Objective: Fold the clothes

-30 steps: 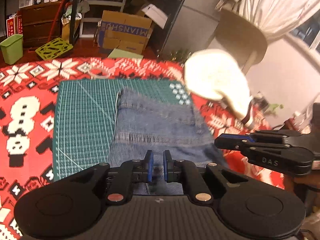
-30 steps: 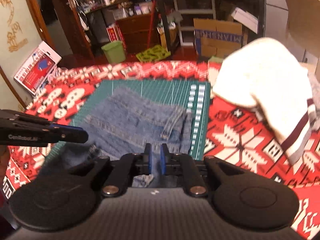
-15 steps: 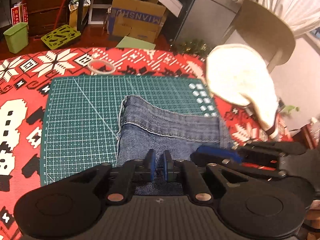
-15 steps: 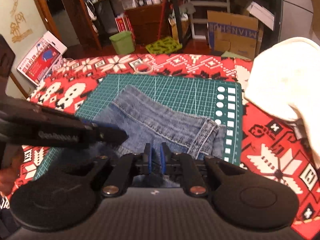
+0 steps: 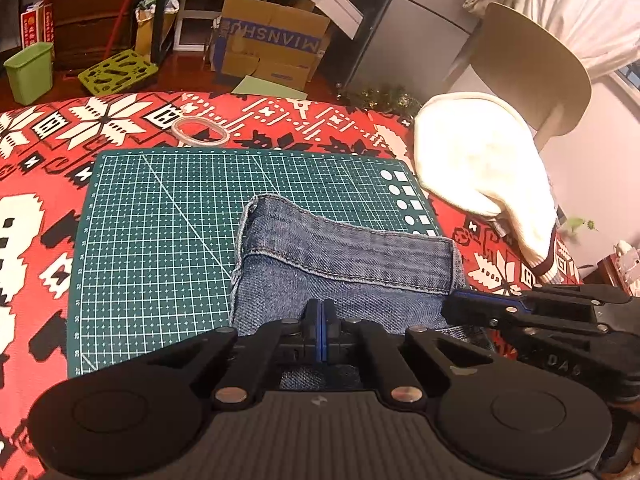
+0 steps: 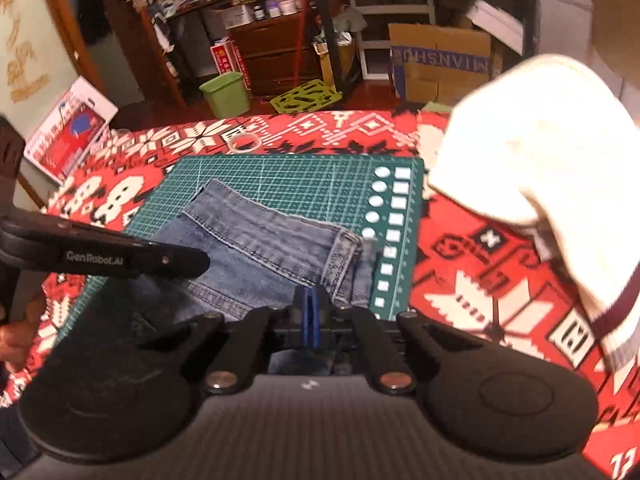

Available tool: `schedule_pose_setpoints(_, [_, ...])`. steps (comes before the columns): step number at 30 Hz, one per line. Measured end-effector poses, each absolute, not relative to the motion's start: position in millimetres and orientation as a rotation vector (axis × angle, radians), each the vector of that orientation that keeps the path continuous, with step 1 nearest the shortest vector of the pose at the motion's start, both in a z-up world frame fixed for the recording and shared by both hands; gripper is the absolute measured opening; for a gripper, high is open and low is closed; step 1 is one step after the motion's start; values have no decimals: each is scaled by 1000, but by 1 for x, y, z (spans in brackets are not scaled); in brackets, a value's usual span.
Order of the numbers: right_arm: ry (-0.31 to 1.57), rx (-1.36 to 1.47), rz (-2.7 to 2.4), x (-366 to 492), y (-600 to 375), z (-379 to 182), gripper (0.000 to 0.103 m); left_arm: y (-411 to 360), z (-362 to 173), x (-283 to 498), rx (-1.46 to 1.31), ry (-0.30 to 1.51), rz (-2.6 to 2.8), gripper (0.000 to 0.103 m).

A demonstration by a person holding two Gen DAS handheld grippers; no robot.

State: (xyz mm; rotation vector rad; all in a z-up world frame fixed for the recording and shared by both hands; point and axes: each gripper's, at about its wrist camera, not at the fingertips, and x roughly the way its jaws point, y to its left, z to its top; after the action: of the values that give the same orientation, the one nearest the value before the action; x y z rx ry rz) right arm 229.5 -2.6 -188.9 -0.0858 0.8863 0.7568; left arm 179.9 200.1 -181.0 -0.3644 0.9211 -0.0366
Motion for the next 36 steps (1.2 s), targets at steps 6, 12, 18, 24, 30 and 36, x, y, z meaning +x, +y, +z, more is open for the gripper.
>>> schedule_pose_setpoints(6, [845, -99, 755, 225, -1, -177, 7, 203, -168, 179, -407, 885, -68, 7])
schedule_pose_setpoints(12, [834, -99, 726, 238, 5, -171, 12, 212, -167, 193, -416, 890, -30, 7])
schedule_pose_setpoints(18, [874, -100, 699, 254, 7, -189, 11, 217, -188, 202, -418, 924, -13, 3])
schedule_pose_setpoints(24, [879, -62, 655, 256, 0, -188, 25, 219, -186, 198, -436, 909, -24, 3])
schedule_pose_setpoints(30, [926, 50, 623, 261, -29, -189, 25, 227, -171, 180, -556, 861, -44, 9])
schedule_pose_setpoints(36, [975, 212, 633, 263, -58, -196, 27, 239, -161, 160, -545, 866, -22, 22])
